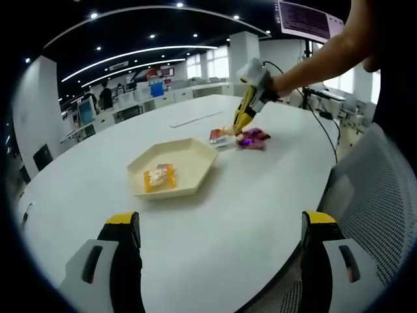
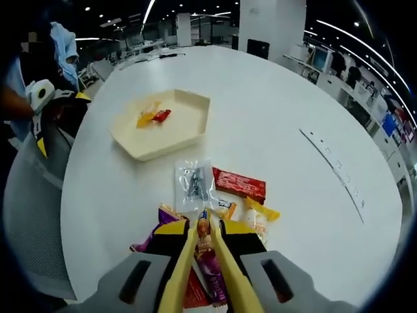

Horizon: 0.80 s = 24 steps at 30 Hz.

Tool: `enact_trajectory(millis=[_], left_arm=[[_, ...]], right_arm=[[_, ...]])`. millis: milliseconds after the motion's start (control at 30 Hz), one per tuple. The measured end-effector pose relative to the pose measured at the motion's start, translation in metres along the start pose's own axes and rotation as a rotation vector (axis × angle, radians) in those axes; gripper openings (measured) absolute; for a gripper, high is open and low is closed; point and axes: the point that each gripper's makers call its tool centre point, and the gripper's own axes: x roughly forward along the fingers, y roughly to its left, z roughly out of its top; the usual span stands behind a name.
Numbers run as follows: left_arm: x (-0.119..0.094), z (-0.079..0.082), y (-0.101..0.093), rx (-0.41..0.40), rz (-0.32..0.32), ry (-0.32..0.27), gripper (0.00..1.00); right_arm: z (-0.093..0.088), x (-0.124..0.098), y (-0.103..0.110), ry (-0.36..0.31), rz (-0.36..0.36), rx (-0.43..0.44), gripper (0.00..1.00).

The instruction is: Place the target food into the container with the food tongs after gripping and lifting it, then release it inside without dropping or visibly crushing the food.

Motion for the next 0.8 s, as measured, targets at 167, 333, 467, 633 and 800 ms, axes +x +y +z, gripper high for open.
enact_trajectory(millis=[167, 333, 467, 633, 800], left_arm=[[0.000, 0.000, 0.001, 0.002, 0.001, -0.002, 0.99], [-0.001, 0.002, 0.000, 0.003, 0.001, -0.007, 0.99], [-0.001, 0.002, 0.000, -0.004, -0.003, -0.015, 0.99], [-0.001, 0.004, 0.000, -0.010, -0.001, -0.021, 0.99], [-0.001, 0.003, 0.000, 0.000, -0.003, -0.015, 0.99]], right_arm=[[0.006, -0.006, 0.000, -0.009, -0.002, 0.000, 0.17], [0.011, -0.011, -0.003, -0.013, -0.010, -0.010, 0.17], [0.017, -0.015, -0.001, -0.021, -0.012, -0.003, 0.17], [0.030, -0.018, 0.004, -0.032, -0.007, -0.021, 0.17], [0.045, -0.018, 0.012, -0.039, 0.013, -0.031, 0.17]])
